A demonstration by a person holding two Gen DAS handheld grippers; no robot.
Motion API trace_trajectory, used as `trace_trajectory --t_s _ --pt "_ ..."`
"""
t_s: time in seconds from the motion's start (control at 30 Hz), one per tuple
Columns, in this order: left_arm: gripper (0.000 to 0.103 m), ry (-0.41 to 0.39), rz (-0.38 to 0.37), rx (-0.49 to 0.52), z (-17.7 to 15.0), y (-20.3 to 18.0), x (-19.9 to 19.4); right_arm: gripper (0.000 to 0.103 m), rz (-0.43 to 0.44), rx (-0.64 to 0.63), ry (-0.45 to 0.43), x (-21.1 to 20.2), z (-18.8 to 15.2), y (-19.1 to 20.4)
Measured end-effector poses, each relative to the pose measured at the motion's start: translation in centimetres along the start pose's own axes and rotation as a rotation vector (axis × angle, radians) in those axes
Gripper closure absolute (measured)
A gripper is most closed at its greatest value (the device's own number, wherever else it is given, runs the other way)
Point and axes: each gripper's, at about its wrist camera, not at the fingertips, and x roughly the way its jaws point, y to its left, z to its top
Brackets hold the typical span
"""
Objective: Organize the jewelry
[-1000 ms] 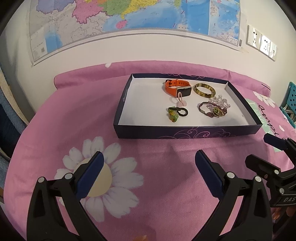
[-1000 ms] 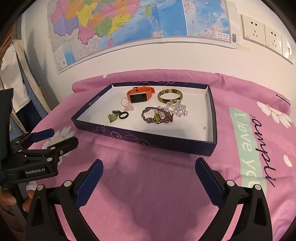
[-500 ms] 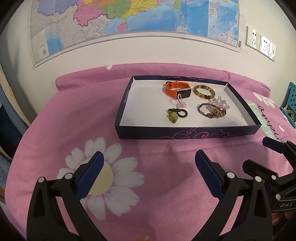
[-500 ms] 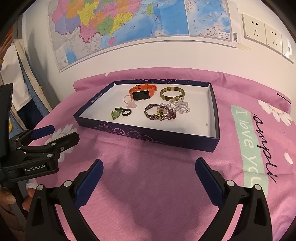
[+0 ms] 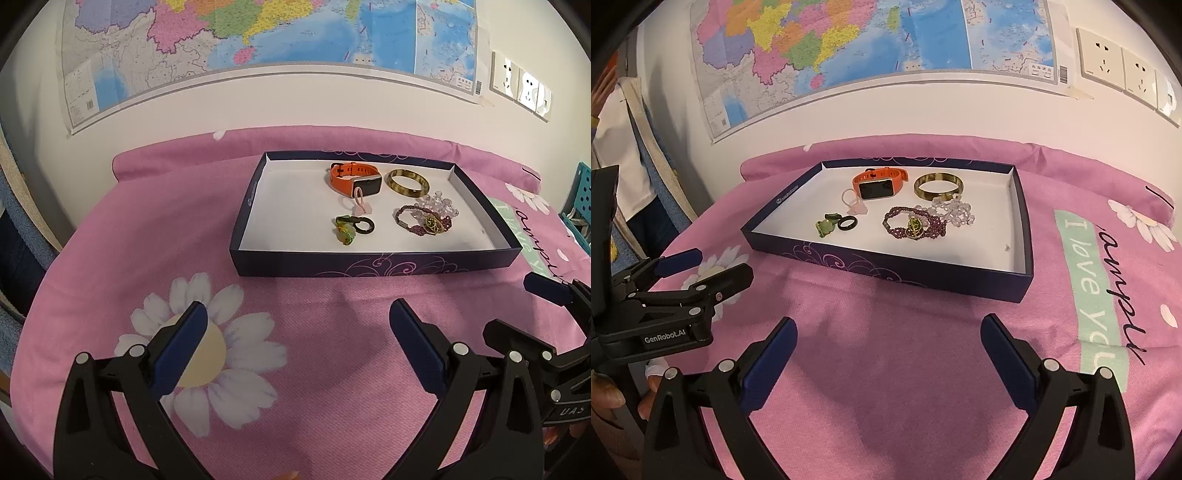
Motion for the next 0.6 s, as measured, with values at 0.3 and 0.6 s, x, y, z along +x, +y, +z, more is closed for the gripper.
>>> trace_trajectory --t_s 0.3,0.6 --pt "0.006 0.001 -0.002 -0.004 -0.06 0.16 -0.01 0.007 0.000 0.001 0.001 -0.03 0.03 0.03" --pt "0.006 0.002 -0.003 -0.006 -0.14 0.20 0.06 0.007 -0.001 0.006 0.003 -0.08 0.00 -0.01"
